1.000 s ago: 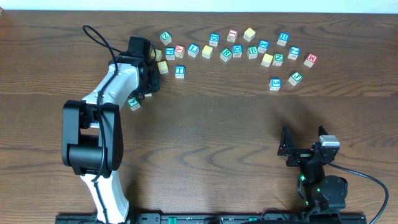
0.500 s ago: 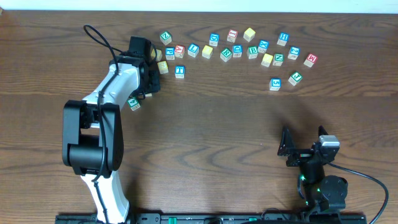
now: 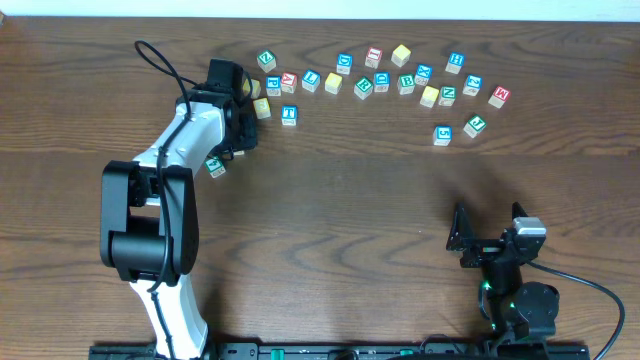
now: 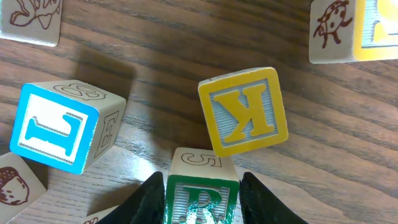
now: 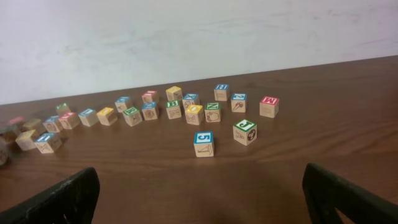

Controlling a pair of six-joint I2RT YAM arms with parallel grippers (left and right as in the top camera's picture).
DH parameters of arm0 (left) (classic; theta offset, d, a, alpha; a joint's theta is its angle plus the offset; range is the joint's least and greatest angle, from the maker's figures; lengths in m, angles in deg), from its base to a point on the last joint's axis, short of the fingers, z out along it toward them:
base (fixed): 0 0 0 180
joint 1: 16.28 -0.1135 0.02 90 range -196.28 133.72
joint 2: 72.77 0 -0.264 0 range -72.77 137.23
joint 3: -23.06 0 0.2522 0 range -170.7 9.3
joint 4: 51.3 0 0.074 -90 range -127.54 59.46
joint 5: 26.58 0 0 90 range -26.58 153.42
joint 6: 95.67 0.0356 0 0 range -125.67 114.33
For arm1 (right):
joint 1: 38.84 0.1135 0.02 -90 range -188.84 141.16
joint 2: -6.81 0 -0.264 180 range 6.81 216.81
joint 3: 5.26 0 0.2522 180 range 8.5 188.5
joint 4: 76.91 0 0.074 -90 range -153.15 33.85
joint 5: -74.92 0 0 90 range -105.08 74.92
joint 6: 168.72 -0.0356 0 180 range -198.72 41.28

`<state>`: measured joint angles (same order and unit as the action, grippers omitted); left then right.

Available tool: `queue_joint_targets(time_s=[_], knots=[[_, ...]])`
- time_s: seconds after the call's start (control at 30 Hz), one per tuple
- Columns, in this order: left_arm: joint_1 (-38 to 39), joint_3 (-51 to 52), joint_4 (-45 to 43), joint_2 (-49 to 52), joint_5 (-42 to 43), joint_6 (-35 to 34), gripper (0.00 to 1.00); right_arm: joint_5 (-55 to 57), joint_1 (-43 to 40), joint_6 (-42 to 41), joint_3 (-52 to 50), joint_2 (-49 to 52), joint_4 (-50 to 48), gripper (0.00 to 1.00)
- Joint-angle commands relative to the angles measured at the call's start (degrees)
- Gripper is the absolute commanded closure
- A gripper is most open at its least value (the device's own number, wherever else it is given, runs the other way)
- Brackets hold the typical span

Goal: Spell out ROBOT
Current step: 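Close the left gripper on the green R block and lift, then carry the green R block toward the table center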

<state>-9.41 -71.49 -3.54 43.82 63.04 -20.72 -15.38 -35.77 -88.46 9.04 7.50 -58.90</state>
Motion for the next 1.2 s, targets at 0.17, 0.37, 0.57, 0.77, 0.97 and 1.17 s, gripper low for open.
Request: queue_joint_targets(time_s=[0.17,0.37,0.57,0.77,0.97,1.17], knots=[[0.2,0.9,-0.5,3.0,-0.7,-0.1,0.61,-0.3,-0.3,0.8,-0.2,-0.4,0.0,0.01],[0.2,0.9,-0.9,3.6,-0.7,-0.3,0.62,-0.3,-0.3,0.8,-0.2,-0.4,0.0,0.01],[0.2,0.7,-1.4,3.6,-0.7,-0.3,0.67,-0.3,-0.3,0.8,-0.2,-0.4,0.0,0.01],[0.2,0.6,-0.5,1.5,-0.7,-0.3,0.71,-0.3,-0.3,0.8,-0.2,-0.4,0.0,0.01],[0.3,0.6,1.2,-3.7,-0.7,-0.3,0.71,-0.3,-0.3,0.8,-0.2,-0.4,0.0,0.01],[3.6,0.6,2.8,-8.7,3.7,-0.3,0.71,-0.3,-0.3,0.8,-0.2,-0.4,0.0,0.01]])
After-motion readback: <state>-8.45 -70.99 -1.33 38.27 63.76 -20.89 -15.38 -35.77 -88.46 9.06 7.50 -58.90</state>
